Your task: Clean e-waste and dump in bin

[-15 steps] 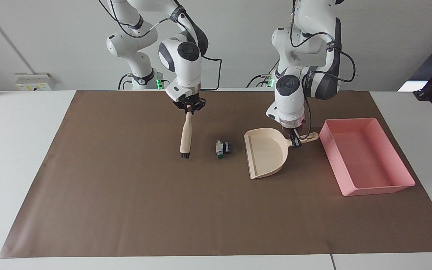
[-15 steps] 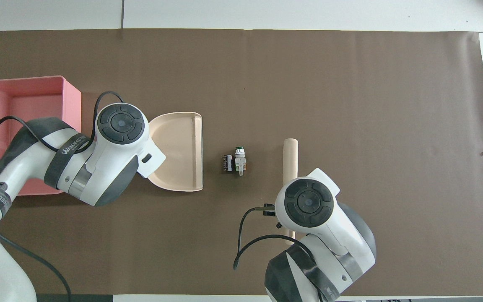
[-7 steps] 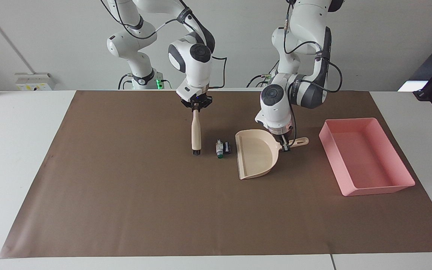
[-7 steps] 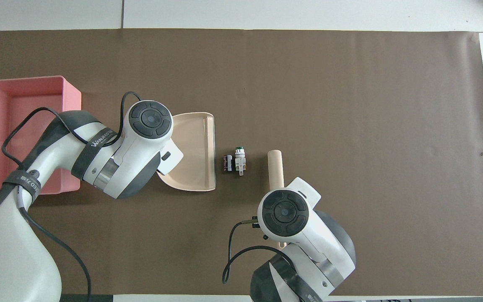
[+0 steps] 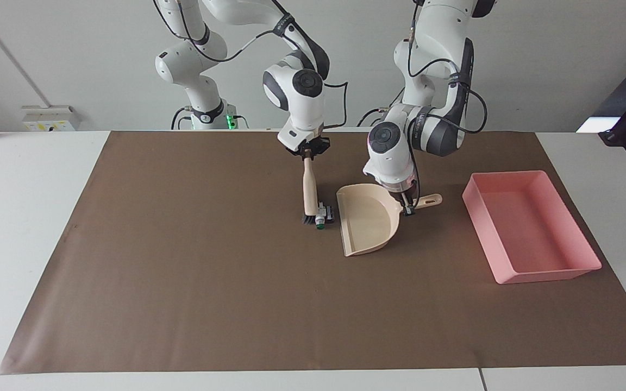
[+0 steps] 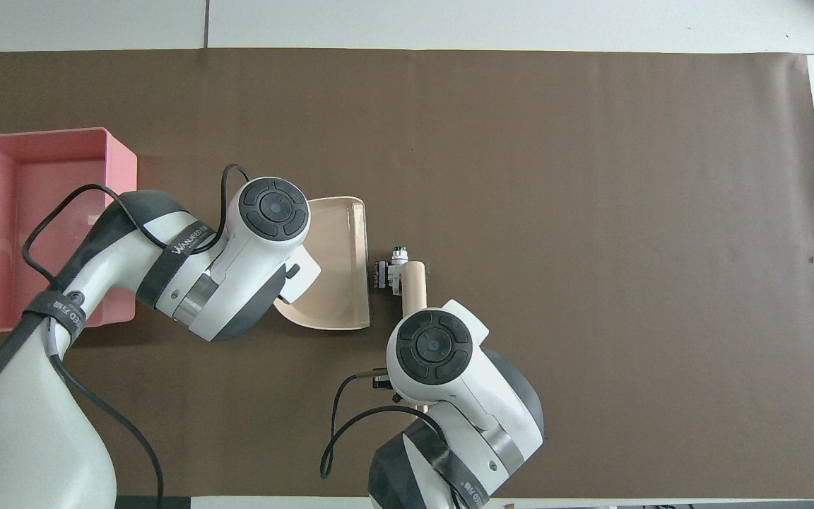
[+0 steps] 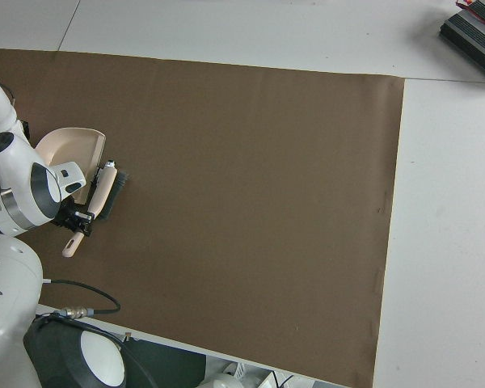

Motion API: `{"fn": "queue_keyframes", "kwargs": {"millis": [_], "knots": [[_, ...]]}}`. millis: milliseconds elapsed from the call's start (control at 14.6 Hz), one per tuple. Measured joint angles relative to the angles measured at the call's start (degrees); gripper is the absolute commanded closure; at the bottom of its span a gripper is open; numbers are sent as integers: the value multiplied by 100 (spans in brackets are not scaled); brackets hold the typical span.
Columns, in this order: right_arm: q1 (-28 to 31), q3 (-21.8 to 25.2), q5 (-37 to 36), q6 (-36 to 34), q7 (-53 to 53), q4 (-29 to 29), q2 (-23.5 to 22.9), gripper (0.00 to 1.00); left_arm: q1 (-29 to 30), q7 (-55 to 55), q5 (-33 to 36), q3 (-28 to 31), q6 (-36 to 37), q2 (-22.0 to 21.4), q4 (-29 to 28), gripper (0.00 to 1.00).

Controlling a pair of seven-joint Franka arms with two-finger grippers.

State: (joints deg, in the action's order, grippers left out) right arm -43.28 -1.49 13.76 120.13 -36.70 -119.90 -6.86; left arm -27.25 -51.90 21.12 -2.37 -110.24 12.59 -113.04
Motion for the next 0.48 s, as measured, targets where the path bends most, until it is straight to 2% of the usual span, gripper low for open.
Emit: {"fn": "queue_keyframes", "kwargs": {"millis": [206,480], "knots": [[-97,-16,683,556,0,403,-474,100,-19,47,0,1,62,6,-8,100],[-133,-18,1043,667,0,736,-592,100,-17,47,0,13,51,13,-31,100]]}}
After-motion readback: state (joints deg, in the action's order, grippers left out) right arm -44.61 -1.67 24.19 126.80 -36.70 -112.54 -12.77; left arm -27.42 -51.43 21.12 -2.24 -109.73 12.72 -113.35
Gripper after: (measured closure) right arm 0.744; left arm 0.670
